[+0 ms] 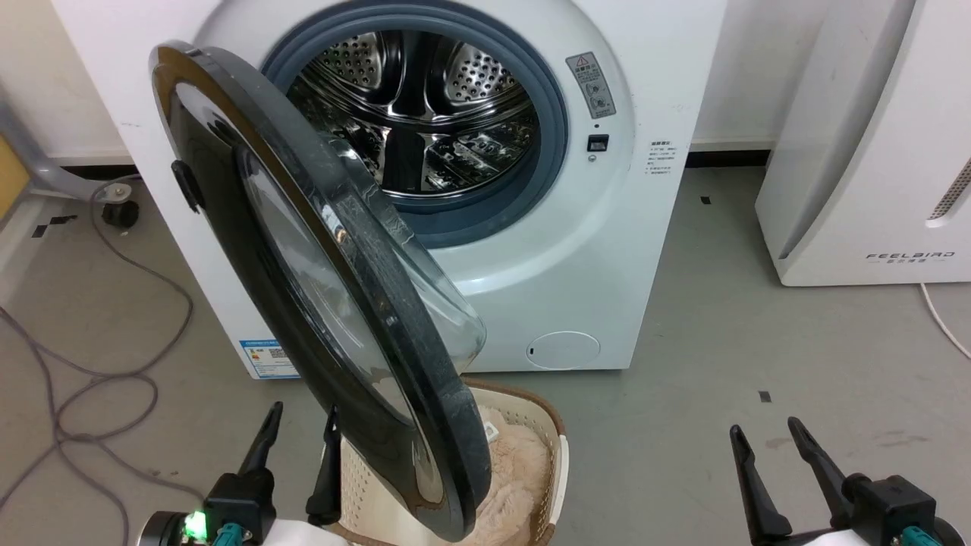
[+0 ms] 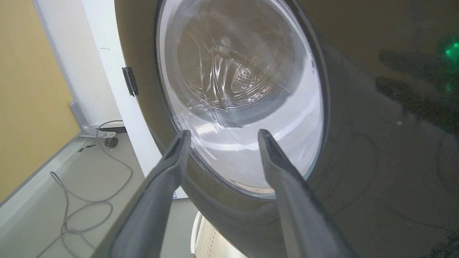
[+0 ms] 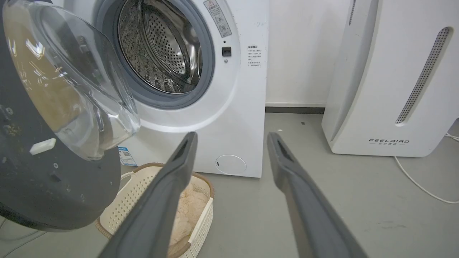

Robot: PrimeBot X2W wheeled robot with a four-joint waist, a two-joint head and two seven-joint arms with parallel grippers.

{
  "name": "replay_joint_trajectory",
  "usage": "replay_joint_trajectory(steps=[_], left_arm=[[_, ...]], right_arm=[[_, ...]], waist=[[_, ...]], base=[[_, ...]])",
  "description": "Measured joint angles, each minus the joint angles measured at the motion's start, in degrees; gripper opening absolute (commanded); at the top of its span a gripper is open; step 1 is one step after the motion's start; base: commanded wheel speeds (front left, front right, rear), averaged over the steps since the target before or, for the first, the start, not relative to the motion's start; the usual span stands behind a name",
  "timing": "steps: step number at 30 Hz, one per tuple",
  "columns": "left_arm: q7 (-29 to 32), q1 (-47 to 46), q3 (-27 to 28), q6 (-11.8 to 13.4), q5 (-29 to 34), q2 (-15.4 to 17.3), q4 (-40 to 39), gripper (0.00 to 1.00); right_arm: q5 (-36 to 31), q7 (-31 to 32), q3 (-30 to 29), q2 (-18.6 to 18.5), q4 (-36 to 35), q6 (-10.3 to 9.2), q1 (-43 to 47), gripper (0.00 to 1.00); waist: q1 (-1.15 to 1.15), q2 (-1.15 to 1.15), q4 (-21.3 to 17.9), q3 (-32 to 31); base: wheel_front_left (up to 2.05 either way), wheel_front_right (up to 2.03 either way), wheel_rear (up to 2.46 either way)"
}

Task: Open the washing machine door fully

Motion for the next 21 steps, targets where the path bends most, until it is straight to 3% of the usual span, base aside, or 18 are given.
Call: replay_joint_trajectory(steps=[1, 2, 14, 21], left_arm=[[0.0, 0.0, 0.0, 0.0, -0.1, 0.0, 0.1, 0.22], [0.0, 0.0, -0.1, 0.0, -0.3, 0.0, 0.3, 0.00], [0.6, -0.1, -1.3, -0.4, -0.7, 0.5, -0.1, 0.00], [0.5, -1.1, 0.2, 0.5, -0.8, 1.7, -8.8, 0.00]], right_arm=[[0.0, 0.0, 0.0, 0.0, 0.2, 0.00, 0.0, 1.00], [0.0, 0.0, -0.1, 0.0, 0.3, 0.00, 0.0, 1.00], [0.6, -0.4, -0.1, 0.0, 1.3, 0.00, 0.0, 1.00], [1.0, -1.0, -0.6, 0.0, 2.1, 0.00, 0.0, 1.00]], waist=[[0.00, 0.00, 0.1, 0.0], [0.00, 0.00, 0.1, 0.0], [0.00, 0.00, 0.8, 0.0], [0.00, 0.00, 1.5, 0.0]], base=[[0.00, 0.00, 0.00], [0.00, 0.00, 0.00], [0.00, 0.00, 0.00], [0.00, 0.00, 0.00]])
